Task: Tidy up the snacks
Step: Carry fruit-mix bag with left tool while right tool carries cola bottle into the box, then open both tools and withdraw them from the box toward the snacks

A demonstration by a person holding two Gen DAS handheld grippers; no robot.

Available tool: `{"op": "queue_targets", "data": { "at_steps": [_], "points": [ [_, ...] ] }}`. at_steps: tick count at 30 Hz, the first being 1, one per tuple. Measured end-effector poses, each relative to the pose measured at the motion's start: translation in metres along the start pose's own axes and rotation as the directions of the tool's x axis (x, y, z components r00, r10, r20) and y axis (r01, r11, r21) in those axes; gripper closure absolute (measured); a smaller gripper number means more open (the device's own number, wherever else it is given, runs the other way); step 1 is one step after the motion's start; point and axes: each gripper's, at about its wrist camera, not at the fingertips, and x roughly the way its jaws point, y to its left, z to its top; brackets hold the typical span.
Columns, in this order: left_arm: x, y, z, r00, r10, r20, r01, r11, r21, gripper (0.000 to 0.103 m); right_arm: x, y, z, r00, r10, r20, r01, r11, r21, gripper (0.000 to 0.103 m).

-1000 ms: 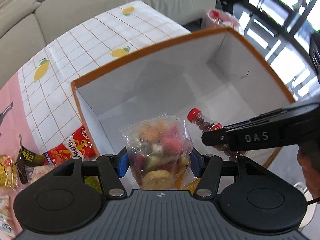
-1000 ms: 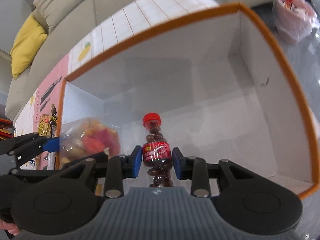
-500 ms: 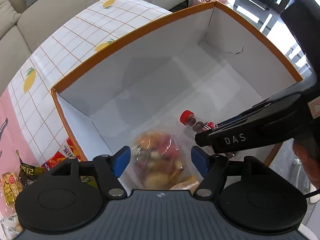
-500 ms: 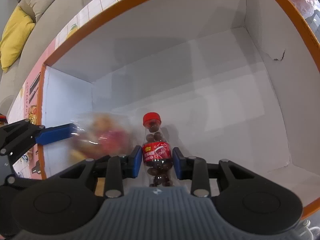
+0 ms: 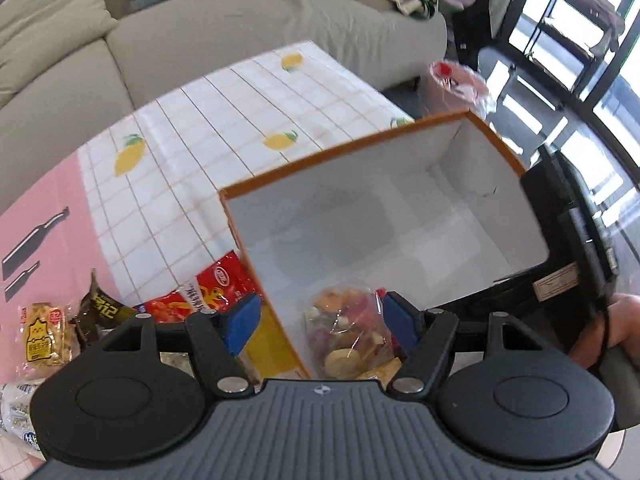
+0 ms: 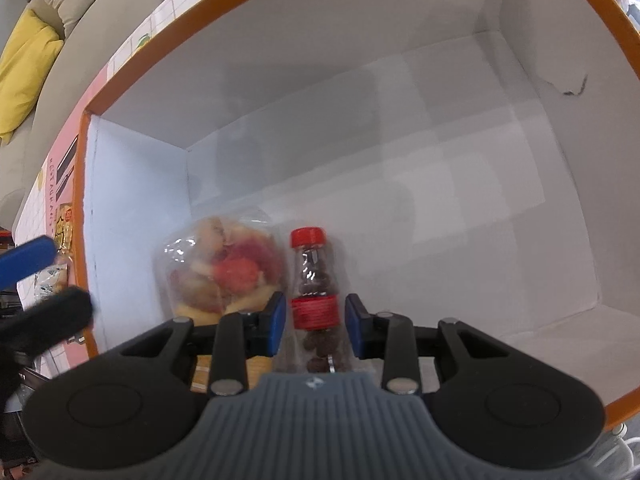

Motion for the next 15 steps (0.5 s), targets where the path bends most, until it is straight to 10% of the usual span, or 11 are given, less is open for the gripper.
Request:
{"op": "queue_targets", "data": {
  "at_steps": [15],
  "points": [
    [-0.067,0.027,-0.047,0.991,0.101,0.091,-0.089,0.988,-0.126,0.021,-0.043,0.051,-0.034,0.985,-0.089,0.146,0.109,0.984,-0.138,0.049]
  ]
}}
